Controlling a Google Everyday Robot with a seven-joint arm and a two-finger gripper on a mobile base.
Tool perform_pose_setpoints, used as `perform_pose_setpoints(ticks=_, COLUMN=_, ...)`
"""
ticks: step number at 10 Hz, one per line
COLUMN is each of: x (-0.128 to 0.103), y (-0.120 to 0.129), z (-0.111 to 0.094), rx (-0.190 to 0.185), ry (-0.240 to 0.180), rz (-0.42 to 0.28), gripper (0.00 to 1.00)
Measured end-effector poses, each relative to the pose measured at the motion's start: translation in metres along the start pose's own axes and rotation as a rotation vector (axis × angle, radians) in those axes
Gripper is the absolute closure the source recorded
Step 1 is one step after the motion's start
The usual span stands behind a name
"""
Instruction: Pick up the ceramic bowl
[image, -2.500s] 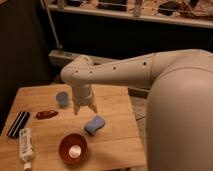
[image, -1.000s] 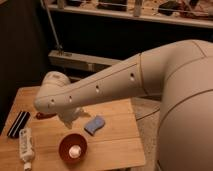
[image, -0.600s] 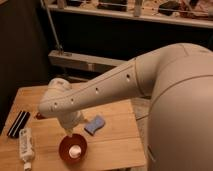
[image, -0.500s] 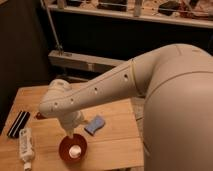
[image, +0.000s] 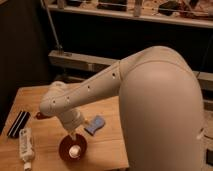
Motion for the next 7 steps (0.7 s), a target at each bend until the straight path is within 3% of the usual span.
perform_pose_setpoints(ticks=3, x=-0.007, y=-0.001, z=0.009, rx=-0.009, ry=0.031, rz=-0.02, gripper=0.35)
perform_pose_setpoints(ticks=7, x=-0.024, y=0.008, z=0.01, rx=-0.036, ry=0.026, rz=-0.107, gripper=0.35)
